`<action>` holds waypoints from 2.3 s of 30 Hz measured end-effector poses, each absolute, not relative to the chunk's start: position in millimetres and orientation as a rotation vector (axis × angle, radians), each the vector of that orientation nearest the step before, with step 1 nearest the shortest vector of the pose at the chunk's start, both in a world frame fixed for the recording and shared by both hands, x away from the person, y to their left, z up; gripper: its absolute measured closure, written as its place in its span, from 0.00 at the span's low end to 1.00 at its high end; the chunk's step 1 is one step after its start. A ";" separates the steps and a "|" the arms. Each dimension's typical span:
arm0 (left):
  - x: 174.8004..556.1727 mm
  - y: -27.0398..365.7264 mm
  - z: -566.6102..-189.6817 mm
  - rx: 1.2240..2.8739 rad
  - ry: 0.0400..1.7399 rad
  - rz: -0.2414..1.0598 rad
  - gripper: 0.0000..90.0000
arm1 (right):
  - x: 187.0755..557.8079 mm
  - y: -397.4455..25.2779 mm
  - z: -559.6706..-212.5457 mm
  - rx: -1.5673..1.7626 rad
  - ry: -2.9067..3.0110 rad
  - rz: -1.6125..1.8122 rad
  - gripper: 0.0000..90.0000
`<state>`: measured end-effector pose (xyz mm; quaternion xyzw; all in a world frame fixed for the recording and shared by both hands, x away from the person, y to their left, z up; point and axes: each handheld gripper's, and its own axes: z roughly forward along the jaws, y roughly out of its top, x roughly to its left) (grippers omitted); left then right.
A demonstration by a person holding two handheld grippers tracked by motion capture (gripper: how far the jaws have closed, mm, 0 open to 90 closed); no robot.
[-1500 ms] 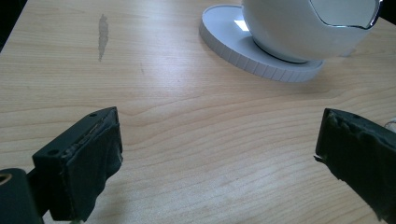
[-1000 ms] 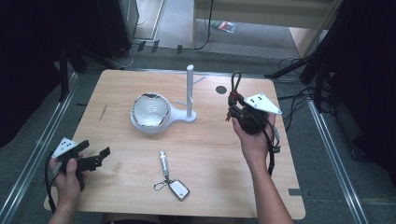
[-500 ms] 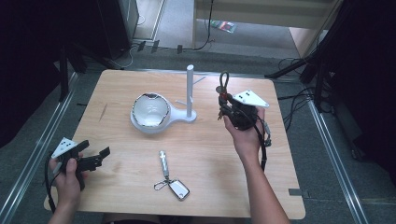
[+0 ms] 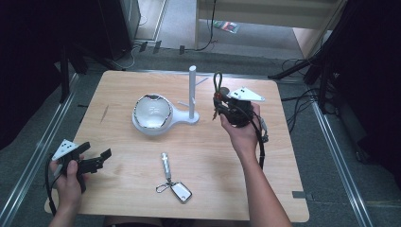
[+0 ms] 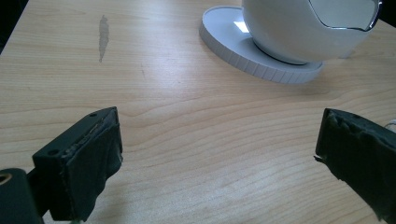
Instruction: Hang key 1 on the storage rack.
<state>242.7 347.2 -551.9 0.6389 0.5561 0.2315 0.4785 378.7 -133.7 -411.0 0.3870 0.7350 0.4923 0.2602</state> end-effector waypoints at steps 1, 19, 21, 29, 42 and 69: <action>242.7 347.2 -551.9 1.559 1.358 0.565 0.01 | 379.7 -132.1 -410.5 1.049 1.995 1.342 0.76; 242.9 347.5 -552.0 1.556 1.356 0.565 0.01 | 398.0 -118.5 -417.5 1.067 2.066 1.334 0.76; 243.0 347.5 -552.0 1.556 1.356 0.565 0.01 | 398.6 -118.1 -417.5 1.070 2.070 1.337 0.76; 242.9 347.6 -552.0 1.556 1.356 0.564 0.01 | 406.7 -115.2 -420.9 1.101 2.091 1.343 0.76; 243.0 347.6 -552.0 1.553 1.357 0.566 0.01 | 416.7 -113.5 -425.2 1.128 2.135 1.375 0.76; 243.0 347.9 -551.9 1.553 1.358 0.565 0.01 | 410.7 -108.5 -435.2 1.096 2.217 1.344 0.71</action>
